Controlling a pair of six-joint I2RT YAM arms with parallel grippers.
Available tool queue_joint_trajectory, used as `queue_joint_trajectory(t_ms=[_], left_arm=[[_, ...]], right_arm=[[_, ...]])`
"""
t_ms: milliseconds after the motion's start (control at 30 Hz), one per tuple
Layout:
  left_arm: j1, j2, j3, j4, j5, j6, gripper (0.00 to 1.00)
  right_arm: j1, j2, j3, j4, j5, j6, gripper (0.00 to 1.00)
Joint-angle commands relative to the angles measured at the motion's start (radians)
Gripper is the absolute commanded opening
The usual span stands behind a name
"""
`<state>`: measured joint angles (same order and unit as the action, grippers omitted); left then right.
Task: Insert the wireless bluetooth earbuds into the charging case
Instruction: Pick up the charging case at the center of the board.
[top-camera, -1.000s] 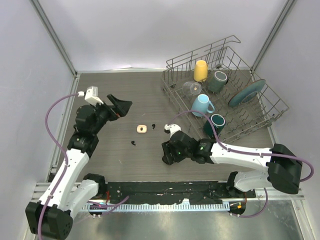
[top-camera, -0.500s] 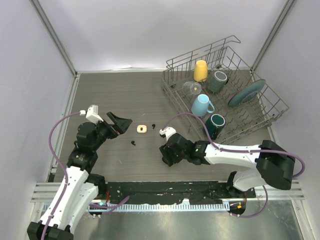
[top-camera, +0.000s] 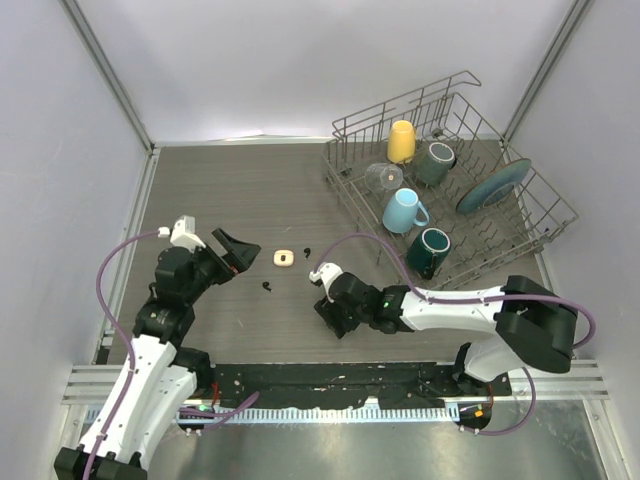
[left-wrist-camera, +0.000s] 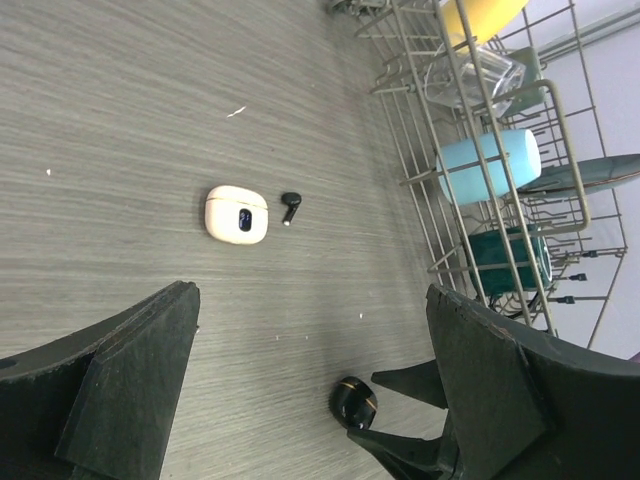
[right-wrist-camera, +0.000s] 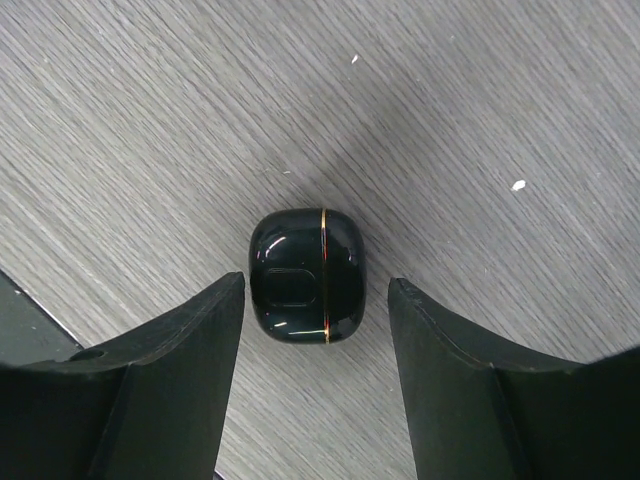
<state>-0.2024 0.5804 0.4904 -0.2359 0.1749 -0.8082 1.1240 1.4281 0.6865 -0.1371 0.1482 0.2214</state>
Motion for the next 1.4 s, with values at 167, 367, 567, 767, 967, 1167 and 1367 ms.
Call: queue_joint_trajectory(t_ms=[167, 367, 567, 767, 967, 1167, 1367], left_arm=[[0.003, -0.051, 0.02, 0.017, 0.003, -0.005, 1.0], [0.003, -0.146, -0.036, 0.056, -0.003, 0.014, 1.0], [0.003, -0.165, -0.041, 0.027, -0.015, 0.033, 1.0], [0.003, -0.113, -0.032, 0.009, -0.012, 0.032, 1.0], [0.003, -0.086, -0.035, 0.024, 0.011, 0.03, 1.0], [0.003, -0.106, -0.062, 0.084, 0.07, 0.018, 1.0], [0.003, -0.128, -0.133, 0.317, 0.354, -0.006, 0.94]], right_arm=[[0.014, 0.035, -0.005, 0.05, 0.027, -0.05, 0.61], [0.019, 0.045, -0.002, 0.044, 0.04, -0.053, 0.58], [0.023, 0.06, 0.007, 0.037, 0.054, -0.057, 0.49], [0.028, 0.077, 0.025, 0.025, 0.048, -0.06, 0.31], [0.034, 0.032, 0.059, 0.027, 0.042, -0.056, 0.07], [0.042, -0.178, -0.005, 0.195, -0.001, -0.19, 0.01], [0.042, -0.322, -0.01, 0.218, -0.102, -0.431, 0.01]])
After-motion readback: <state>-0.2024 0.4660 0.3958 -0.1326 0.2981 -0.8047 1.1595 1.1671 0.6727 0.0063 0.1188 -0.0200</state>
